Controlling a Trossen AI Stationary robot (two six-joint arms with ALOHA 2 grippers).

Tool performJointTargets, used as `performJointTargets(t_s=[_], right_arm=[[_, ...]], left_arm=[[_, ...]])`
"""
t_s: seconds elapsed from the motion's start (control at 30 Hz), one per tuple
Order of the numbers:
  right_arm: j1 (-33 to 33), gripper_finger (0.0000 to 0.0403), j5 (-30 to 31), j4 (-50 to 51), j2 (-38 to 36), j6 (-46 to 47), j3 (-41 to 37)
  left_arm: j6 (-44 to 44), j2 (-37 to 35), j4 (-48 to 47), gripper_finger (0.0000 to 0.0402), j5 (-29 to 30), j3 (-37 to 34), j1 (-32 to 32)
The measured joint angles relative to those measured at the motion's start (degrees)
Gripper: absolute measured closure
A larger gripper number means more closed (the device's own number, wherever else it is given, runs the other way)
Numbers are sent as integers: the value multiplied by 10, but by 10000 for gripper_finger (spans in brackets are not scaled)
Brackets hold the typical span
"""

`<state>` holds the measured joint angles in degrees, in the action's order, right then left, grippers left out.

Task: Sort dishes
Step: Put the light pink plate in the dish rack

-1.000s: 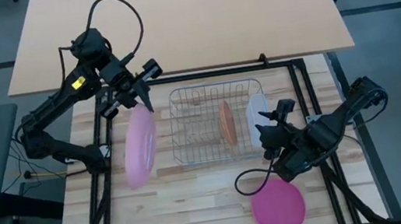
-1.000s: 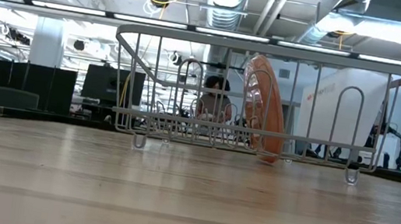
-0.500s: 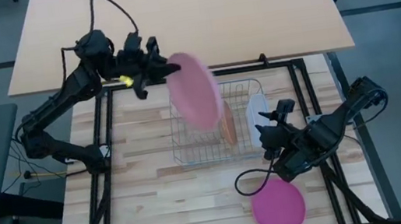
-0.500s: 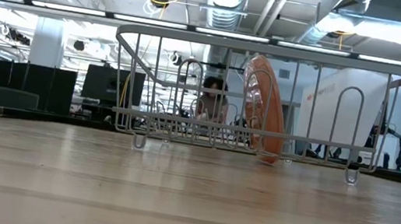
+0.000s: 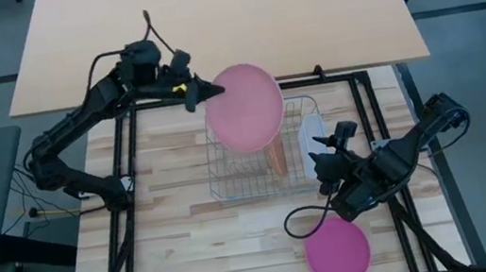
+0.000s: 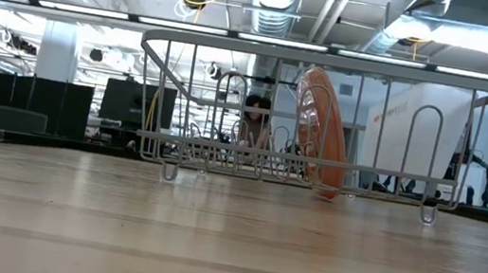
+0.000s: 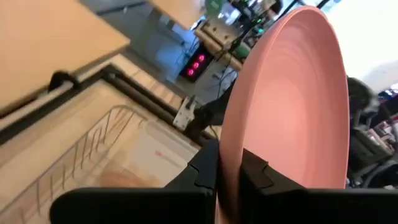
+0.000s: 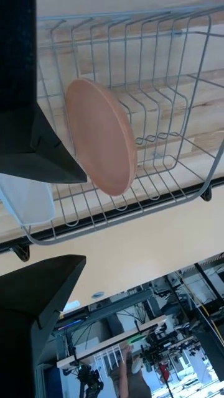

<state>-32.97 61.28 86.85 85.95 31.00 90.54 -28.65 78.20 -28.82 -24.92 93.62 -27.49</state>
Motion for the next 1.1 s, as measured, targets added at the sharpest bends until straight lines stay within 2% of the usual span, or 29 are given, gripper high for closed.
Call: performJointTargets(t_s=[0.2, 0.37, 0.6, 1.1], right_arm=[[0, 201, 0, -3, 0, 0, 0], [0, 201, 0, -3, 0, -5, 0], [0, 201, 0, -4, 0, -9, 0], [1, 201, 0, -4, 0, -13, 0]], left_arm=[[-46, 29, -5, 389, -81, 0, -48], [-64, 43, -12, 389, -116, 0, -90], [-46, 44, -53, 389, -117, 0, -102], [-26, 43, -69, 389, -107, 0, -97]])
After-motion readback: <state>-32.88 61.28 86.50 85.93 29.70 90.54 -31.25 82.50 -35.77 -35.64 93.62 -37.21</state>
